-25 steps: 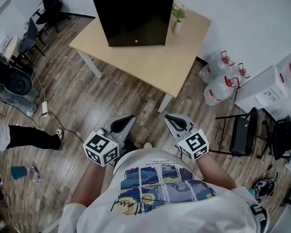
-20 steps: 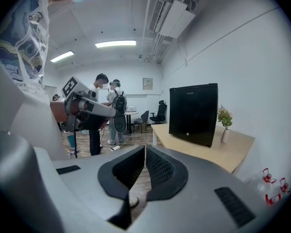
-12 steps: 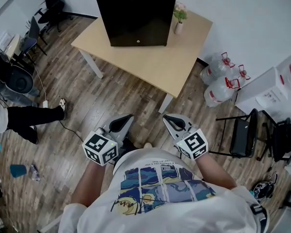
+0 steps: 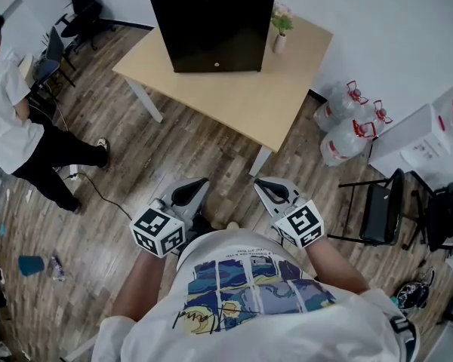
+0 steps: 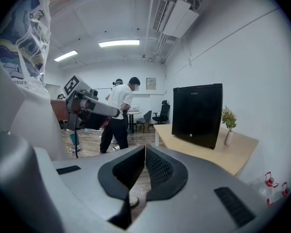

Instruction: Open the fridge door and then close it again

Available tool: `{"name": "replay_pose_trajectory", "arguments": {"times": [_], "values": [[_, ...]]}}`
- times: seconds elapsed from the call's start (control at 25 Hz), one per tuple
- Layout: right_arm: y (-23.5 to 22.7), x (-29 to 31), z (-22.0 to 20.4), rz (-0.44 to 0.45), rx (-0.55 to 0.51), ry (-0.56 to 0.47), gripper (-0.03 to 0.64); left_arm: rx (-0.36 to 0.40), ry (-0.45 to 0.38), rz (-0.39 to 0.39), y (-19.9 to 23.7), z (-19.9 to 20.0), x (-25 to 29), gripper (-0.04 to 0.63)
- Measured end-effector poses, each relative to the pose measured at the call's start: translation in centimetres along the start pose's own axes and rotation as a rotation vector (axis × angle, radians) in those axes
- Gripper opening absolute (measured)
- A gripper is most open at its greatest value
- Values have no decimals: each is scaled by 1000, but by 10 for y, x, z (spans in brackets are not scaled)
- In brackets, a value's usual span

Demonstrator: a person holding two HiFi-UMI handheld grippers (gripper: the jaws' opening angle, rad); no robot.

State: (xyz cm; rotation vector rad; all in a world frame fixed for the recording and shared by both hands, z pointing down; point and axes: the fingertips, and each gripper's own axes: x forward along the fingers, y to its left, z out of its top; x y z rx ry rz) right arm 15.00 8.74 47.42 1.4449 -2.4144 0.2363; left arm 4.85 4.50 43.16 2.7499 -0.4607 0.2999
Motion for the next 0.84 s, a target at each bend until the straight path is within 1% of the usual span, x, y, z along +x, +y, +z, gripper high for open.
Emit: {"name": "replay_pose_trajectory", "arguments": {"times": [0.24, 0.48, 0.68, 0.84], "values": [[-2, -1, -1, -4, 8, -1, 15, 6, 8, -8, -2, 3, 5, 9], [-5, -6, -11, 5, 21, 1, 14, 8, 24, -10, -10, -2, 12, 9], [-5, -3, -20, 26, 45, 11, 12, -8, 64, -7, -12, -11, 18, 9], [-8, -7, -31, 36, 37, 37, 12, -16, 103, -27, -18, -17, 31, 9]]}}
